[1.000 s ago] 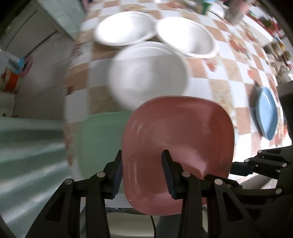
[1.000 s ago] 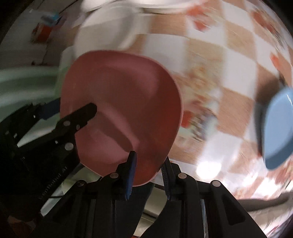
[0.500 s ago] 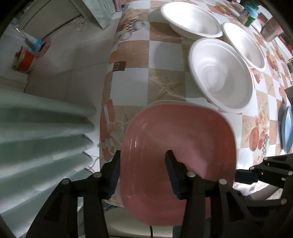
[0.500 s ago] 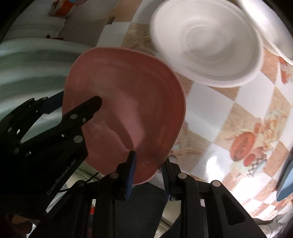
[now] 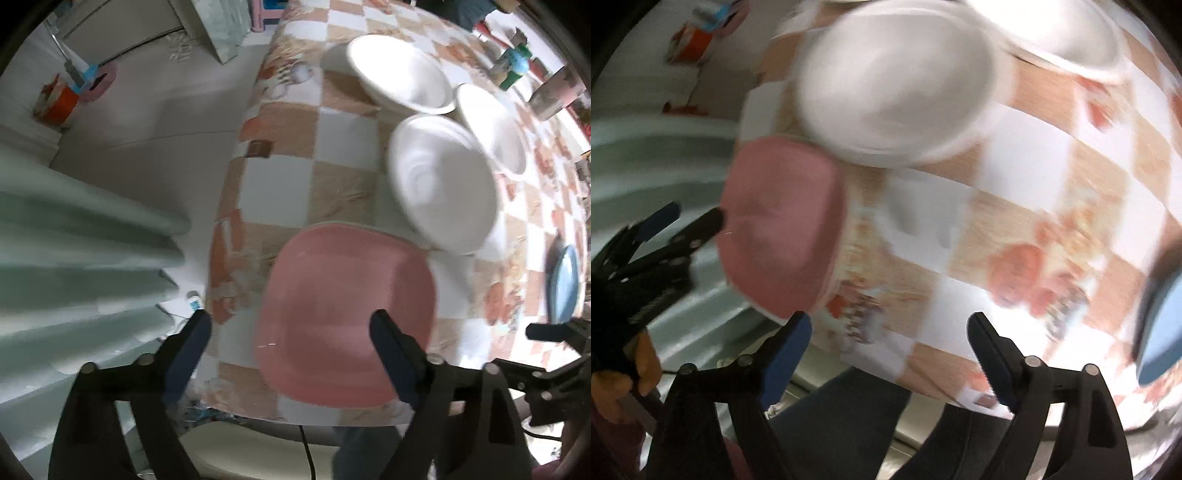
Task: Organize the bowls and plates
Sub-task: 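Lift the pink plate with the right gripper and lay it onto the green plate, then open the right gripper and withdraw it from the plate stack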
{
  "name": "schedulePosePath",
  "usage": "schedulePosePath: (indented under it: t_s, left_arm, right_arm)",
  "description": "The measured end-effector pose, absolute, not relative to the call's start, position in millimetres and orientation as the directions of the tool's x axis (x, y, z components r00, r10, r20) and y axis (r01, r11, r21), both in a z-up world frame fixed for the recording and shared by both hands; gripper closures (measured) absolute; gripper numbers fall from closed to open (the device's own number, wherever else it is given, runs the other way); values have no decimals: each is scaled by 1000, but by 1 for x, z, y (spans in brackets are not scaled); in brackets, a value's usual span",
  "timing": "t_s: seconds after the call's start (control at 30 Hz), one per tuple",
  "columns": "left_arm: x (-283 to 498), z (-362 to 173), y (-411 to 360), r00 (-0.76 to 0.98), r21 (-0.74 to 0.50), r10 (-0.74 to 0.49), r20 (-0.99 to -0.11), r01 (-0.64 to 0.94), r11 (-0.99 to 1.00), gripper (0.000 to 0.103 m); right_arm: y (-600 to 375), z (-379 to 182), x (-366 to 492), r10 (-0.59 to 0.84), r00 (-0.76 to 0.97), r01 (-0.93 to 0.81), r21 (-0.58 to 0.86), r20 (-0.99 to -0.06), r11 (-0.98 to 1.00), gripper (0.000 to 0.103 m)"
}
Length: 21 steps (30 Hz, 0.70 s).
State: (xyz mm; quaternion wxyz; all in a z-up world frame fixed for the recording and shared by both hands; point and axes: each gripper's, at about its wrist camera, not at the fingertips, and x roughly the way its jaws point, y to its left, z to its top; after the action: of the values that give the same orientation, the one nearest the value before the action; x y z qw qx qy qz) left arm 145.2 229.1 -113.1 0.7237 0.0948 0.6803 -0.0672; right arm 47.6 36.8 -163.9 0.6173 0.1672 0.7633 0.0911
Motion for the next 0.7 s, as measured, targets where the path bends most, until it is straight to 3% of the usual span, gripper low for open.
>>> schedulePosePath:
  t_s: [0.03,0.3,0.7]
  left_arm:
    - [145,-113,225,60,39,26,-998,226,973,0]
    - [140,-91,168,19,-30,-38,-999,331,943,0]
    - [128,-77,100,41,5,-18,-999,504,864,0]
  right_arm:
    - [29,-166,48,366,-181,161,340,-913,927,0]
    - [-14,-163,19,345,-212,289,279,-914,916,0]
    - [-53,-160,17,385,-208,377,290,-899,880,0]
